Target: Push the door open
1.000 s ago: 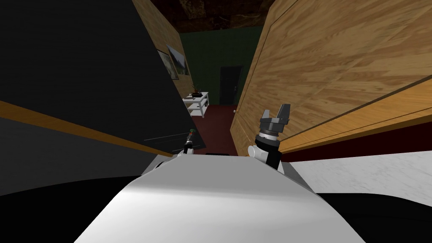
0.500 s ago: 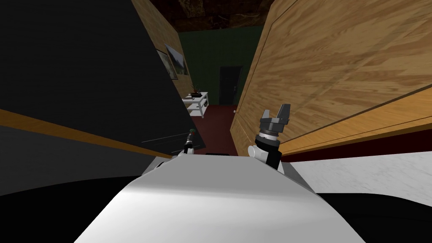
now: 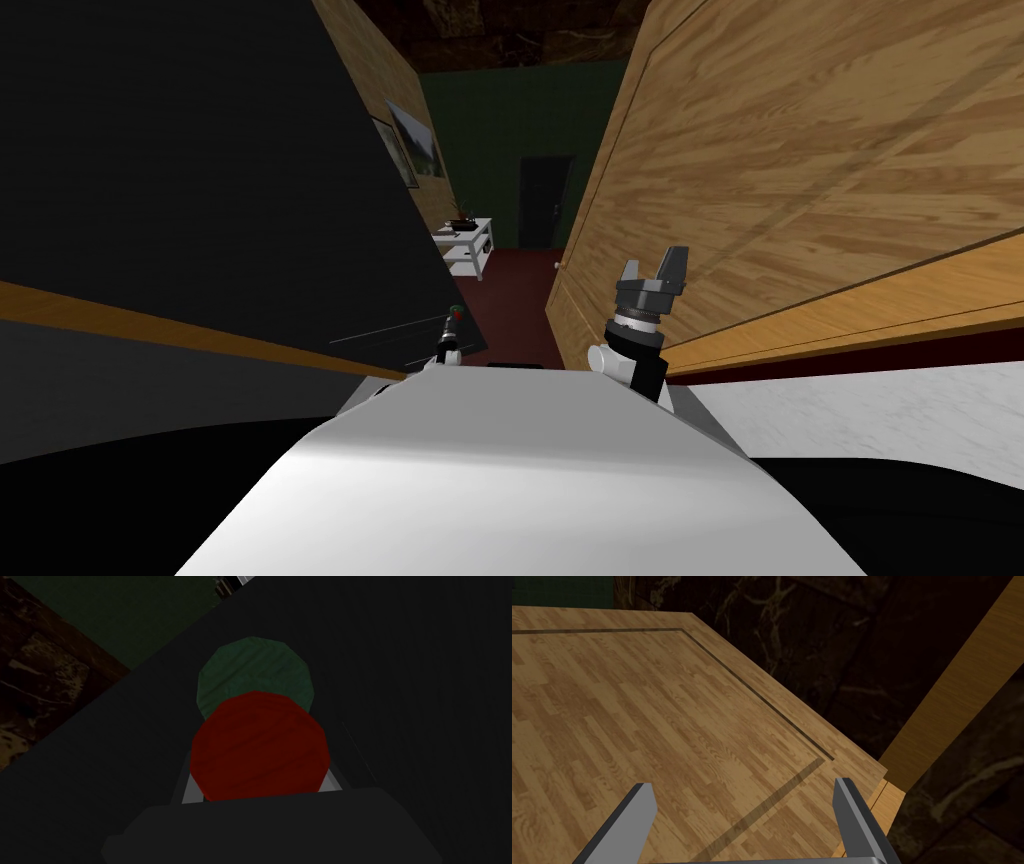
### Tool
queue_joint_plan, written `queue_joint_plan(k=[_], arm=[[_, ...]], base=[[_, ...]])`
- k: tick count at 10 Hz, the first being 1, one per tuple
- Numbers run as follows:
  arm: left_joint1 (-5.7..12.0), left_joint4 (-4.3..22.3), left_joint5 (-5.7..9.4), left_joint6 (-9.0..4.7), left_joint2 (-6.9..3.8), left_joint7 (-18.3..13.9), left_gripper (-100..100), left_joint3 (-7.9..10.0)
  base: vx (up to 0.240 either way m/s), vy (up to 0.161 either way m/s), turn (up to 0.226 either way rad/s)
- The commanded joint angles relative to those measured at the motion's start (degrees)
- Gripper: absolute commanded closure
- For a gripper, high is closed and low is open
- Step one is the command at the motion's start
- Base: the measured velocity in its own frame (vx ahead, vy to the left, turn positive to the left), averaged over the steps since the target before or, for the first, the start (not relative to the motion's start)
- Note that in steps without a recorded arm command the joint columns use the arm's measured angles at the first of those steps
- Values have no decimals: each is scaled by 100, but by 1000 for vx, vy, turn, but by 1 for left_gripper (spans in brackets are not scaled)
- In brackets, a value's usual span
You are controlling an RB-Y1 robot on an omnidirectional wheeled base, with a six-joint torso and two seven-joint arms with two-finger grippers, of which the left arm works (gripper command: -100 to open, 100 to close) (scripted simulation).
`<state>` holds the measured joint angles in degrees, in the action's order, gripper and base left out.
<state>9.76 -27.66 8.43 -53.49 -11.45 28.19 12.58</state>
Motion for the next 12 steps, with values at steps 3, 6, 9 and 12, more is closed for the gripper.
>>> queue_joint_plan(k=[3, 6, 9, 12], arm=[[-20, -136, 150, 0, 50, -548, 100, 95], [-20, -188, 286, 7, 117, -990, 100, 170], [-20, -214, 354, 10, 150, -1274, 100, 208], [-19, -267, 494, 17, 221, -1740, 100, 285]], base=[[42, 20, -22], [51, 24, -22], [42, 21, -18], [39, 19, -21]])
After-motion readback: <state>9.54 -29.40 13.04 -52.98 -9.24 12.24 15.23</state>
